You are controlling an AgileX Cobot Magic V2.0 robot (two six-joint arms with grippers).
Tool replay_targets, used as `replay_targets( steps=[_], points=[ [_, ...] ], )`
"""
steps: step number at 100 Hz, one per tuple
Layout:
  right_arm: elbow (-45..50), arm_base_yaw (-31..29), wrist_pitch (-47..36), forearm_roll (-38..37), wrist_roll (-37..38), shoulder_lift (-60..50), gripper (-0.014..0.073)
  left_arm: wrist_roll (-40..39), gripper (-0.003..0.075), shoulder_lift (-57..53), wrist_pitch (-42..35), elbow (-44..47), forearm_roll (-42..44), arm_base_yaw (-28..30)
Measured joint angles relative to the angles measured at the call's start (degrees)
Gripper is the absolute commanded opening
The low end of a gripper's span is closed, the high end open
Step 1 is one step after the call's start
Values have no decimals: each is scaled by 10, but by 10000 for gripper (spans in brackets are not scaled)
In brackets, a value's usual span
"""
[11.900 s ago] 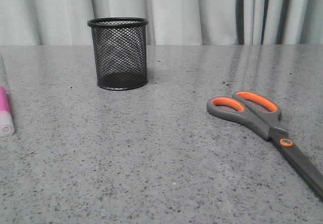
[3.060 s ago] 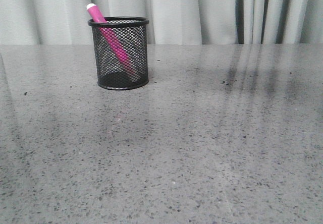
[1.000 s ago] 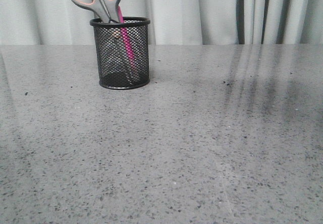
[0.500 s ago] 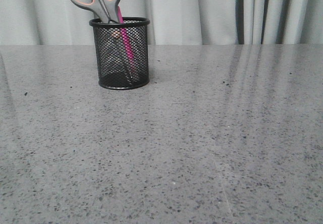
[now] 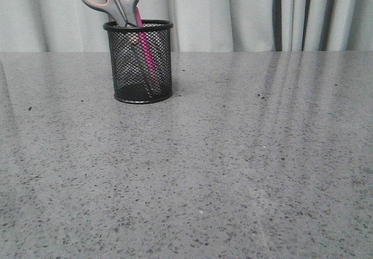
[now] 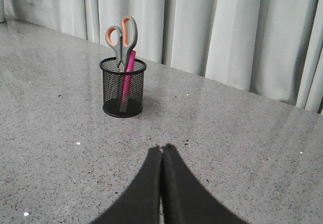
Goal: Put pen and scissors into bin
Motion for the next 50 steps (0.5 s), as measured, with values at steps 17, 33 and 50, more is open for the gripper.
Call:
replay_targets(
  steps=[17,33,50],
  points=[
    [0,0,0,0,0,0,-70,0,-19,0,0,0,0,0],
    [0,0,0,0,0,0,-70,0,-19,0,0,0,0,0],
    [0,0,0,0,0,0,-70,1,-19,-10,-34,14,29,11]
  ],
)
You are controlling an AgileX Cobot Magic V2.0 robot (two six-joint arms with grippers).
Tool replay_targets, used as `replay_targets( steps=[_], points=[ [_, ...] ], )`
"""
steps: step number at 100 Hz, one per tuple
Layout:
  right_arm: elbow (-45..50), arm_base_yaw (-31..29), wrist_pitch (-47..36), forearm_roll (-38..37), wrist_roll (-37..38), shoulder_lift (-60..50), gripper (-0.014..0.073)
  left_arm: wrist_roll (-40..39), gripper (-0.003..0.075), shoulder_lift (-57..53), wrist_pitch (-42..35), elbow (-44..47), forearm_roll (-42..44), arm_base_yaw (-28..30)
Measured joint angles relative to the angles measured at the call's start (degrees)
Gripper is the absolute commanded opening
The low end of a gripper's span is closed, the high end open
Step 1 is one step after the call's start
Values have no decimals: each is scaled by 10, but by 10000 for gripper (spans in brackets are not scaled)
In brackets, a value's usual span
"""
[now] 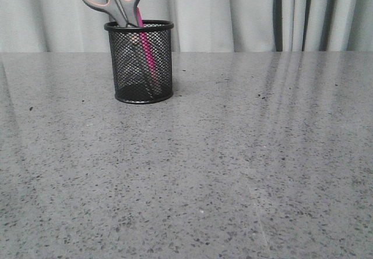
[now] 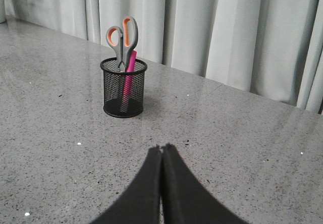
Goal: Put pen and scissors into bin
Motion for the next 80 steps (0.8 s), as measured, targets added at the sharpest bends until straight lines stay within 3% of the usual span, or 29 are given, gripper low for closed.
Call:
replay_targets(
  steps=[20,35,47,58,73,80],
  points=[
    [0,0,0,0,0,0,-70,3,-19,-63,-170,110,114,120],
    [0,0,0,0,0,0,-70,5,-19,-114,-236,226,106,210],
    [0,0,0,0,0,0,-70,5,-19,-114,-240,288,68,240],
    [0,0,0,0,0,0,-70,5,-19,-114,-223,290,60,241],
    [0,0,0,0,0,0,-70,4,-19,-114,-125,290,55,245],
    [0,0,0,0,0,0,-70,3,-19,-114,-114,290,55,251]
  ],
)
